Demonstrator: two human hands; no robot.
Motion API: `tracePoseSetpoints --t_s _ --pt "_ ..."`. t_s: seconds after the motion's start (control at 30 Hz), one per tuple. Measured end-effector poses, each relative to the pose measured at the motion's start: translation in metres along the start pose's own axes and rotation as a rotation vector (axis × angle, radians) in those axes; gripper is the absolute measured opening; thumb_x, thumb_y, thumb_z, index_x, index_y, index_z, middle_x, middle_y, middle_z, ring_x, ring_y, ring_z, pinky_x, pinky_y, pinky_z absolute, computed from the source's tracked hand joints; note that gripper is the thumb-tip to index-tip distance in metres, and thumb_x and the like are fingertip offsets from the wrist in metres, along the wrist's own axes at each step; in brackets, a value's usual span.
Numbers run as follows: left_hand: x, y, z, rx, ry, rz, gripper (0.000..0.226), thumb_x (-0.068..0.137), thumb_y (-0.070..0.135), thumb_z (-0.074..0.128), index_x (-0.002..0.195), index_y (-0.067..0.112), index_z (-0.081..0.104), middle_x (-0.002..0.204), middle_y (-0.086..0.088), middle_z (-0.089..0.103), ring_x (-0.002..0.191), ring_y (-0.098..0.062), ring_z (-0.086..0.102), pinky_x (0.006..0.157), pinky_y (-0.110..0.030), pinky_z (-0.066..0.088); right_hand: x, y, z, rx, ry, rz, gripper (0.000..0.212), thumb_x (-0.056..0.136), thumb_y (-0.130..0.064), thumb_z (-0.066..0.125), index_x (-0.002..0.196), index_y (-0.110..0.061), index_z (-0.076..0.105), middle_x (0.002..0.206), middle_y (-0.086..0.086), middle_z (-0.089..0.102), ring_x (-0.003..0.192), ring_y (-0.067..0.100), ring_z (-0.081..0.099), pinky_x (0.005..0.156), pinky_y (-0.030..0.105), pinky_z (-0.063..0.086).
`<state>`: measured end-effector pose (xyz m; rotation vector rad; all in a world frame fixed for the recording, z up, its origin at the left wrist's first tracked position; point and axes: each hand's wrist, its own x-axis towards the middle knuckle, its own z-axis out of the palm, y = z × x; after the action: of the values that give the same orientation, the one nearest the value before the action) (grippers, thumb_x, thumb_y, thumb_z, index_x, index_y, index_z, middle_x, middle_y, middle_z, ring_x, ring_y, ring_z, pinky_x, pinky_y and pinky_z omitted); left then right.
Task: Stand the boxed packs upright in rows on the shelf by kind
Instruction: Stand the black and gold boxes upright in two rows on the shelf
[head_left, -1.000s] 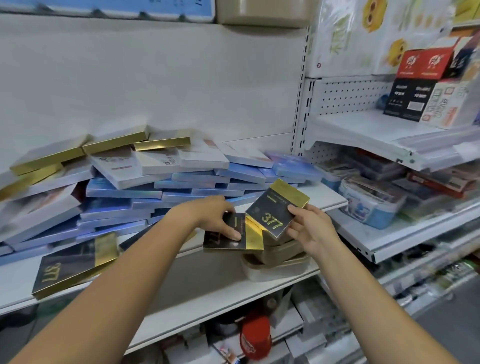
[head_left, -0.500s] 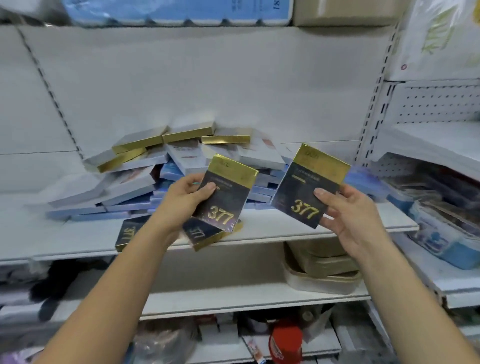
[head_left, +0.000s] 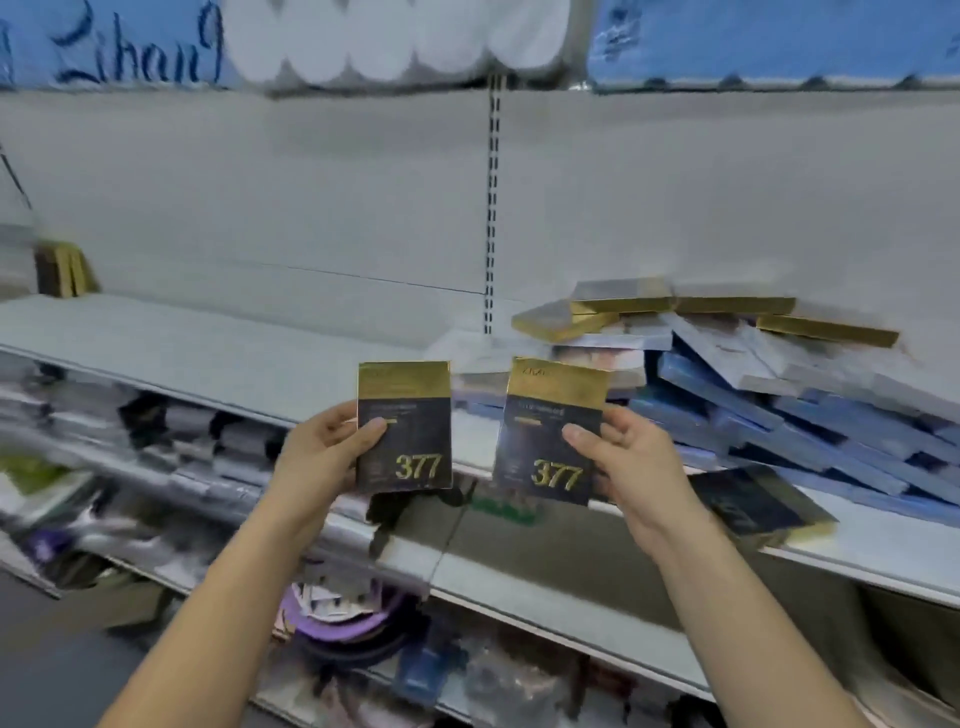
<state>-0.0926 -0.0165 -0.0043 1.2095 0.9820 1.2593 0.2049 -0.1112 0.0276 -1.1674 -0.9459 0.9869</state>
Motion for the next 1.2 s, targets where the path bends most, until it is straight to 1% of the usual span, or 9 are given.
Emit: tracePoseSetpoints --t_s 0.17,0.3,0.4,0.53,0.73,0.87,1.0,1.1,1.2 --pt "0.010 0.006 -0.128 -0.005 0.153 -0.005 0.012 0.096 0.009 0.068 0.103 0.016 0.075 0.092 -0.003 0.081 0.074 -0.012 0.077 0.056 -0.023 0.059 0.025 0.028 0.136 -0.035 -0.127 0.027 0.024 0.087 -0.006 0.076 0.103 -0.023 0.075 0.096 -0.002 0.081 0.080 0.016 0.077 0.062 0.032 0.059" --pt "0.018 0.019 -0.203 -0.031 0.220 -0.014 0.016 0.096 0.011 0.069 0.108 0.019 0.074 0.098 -0.006 0.081 0.083 -0.020 0.079 0.061 -0.030 0.062 0.041 0.044 0.219 -0.023 -0.218 0.044 0.024 0.089 -0.006 0.074 0.104 -0.025 0.077 0.102 0.002 0.080 0.088 0.021 0.078 0.082 0.049 0.060" --pt "0.028 0.020 -0.249 -0.048 0.291 0.007 0.019 0.096 0.010 0.069 0.097 0.026 0.078 0.095 -0.004 0.082 0.081 -0.017 0.079 0.058 -0.029 0.061 0.059 0.057 0.273 -0.054 -0.271 0.058 0.023 0.089 -0.008 0.075 0.105 -0.026 0.077 0.103 0.001 0.080 0.090 0.023 0.077 0.085 0.055 0.060" --pt "0.048 0.016 -0.303 -0.067 0.377 -0.011 0.018 0.097 0.009 0.067 0.111 0.018 0.072 0.098 -0.005 0.081 0.083 -0.018 0.079 0.060 -0.029 0.062 0.091 0.074 0.340 -0.059 -0.341 0.057 0.024 0.089 -0.006 0.073 0.105 -0.023 0.076 0.100 0.001 0.081 0.086 0.020 0.078 0.078 0.044 0.064" --pt "0.091 0.026 -0.377 -0.019 0.509 -0.017 0.018 0.098 0.010 0.065 0.115 0.014 0.070 0.102 -0.010 0.081 0.085 -0.022 0.079 0.066 -0.036 0.065 0.157 0.102 0.437 -0.021 -0.441 0.087 0.027 0.089 -0.008 0.073 0.111 -0.022 0.075 0.101 0.000 0.080 0.094 0.023 0.077 0.080 0.044 0.060" --pt "0.124 0.037 -0.427 0.031 0.576 -0.031 0.025 0.097 0.014 0.069 0.121 0.015 0.069 0.113 -0.012 0.078 0.103 -0.033 0.075 0.090 -0.052 0.059 0.200 0.115 0.501 0.023 -0.507 0.118 0.027 0.089 -0.006 0.073 0.112 -0.020 0.074 0.099 -0.001 0.081 0.088 0.021 0.078 0.071 0.039 0.062" --pt "0.146 0.037 -0.474 0.043 0.625 -0.019 0.020 0.098 0.011 0.066 0.116 0.016 0.072 0.107 -0.009 0.080 0.096 -0.029 0.078 0.073 -0.041 0.065 0.227 0.132 0.562 0.045 -0.561 0.146 0.026 0.089 -0.005 0.073 0.112 -0.018 0.074 0.099 0.000 0.081 0.084 0.018 0.079 0.068 0.037 0.064" --pt "0.168 0.031 -0.519 0.058 0.628 -0.025 0.021 0.098 0.010 0.065 0.117 0.018 0.071 0.109 -0.010 0.079 0.096 -0.031 0.077 0.078 -0.049 0.064 0.246 0.150 0.614 0.034 -0.596 0.174 0.025 0.090 -0.005 0.072 0.111 -0.017 0.074 0.099 0.003 0.081 0.083 0.020 0.079 0.058 0.032 0.061" --pt "0.192 0.026 -0.568 0.033 0.644 -0.018 0.024 0.097 0.009 0.066 0.120 0.018 0.070 0.110 -0.009 0.079 0.097 -0.030 0.077 0.073 -0.043 0.065 0.266 0.165 0.667 0.030 -0.611 0.190 0.024 0.090 -0.004 0.072 0.111 -0.016 0.075 0.101 0.005 0.080 0.084 0.022 0.079 0.060 0.033 0.060"
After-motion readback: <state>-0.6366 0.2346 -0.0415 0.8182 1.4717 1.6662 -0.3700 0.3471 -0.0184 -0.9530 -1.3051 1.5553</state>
